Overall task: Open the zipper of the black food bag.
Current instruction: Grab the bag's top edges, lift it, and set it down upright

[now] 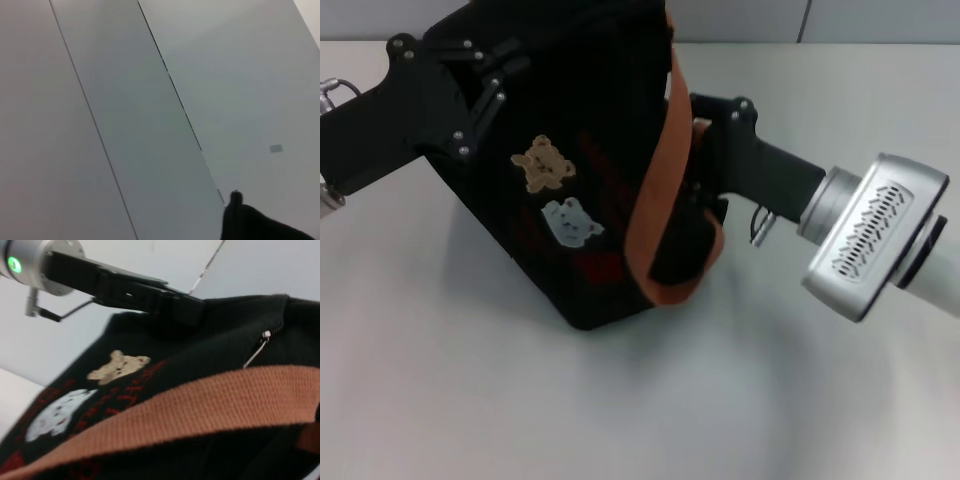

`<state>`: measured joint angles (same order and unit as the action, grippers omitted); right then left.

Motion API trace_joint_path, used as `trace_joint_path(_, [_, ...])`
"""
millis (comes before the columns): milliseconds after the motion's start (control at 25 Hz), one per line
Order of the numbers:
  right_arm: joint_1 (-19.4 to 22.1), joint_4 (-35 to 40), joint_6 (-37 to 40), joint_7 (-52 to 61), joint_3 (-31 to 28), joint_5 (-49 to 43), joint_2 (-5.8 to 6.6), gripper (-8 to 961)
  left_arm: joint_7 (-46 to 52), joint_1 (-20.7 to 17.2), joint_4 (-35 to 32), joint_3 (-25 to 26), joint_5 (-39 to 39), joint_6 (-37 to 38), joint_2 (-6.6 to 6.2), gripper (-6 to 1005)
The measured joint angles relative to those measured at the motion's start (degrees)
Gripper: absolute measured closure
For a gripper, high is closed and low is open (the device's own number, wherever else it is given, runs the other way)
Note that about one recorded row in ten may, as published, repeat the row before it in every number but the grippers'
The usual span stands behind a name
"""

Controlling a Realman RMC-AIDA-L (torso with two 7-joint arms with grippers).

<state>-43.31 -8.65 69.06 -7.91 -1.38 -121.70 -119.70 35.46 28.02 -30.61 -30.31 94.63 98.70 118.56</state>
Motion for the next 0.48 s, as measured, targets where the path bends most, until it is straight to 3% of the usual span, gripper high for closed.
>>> trace_joint_path(200, [-0.57,-1.86,-2.62,-4.3,-4.02,0.05,0.0,587,-0.03,0.02,0.03,-0.57,-0.12,-0.02,0.0,935])
trace_joint_path(480, [-0.96,-3.04,-5.86,-8.34,-4.69,0.07,-0.09,588,-0.04,-0.02,0.03,-0.55,-0.16,0.02,0.0,934])
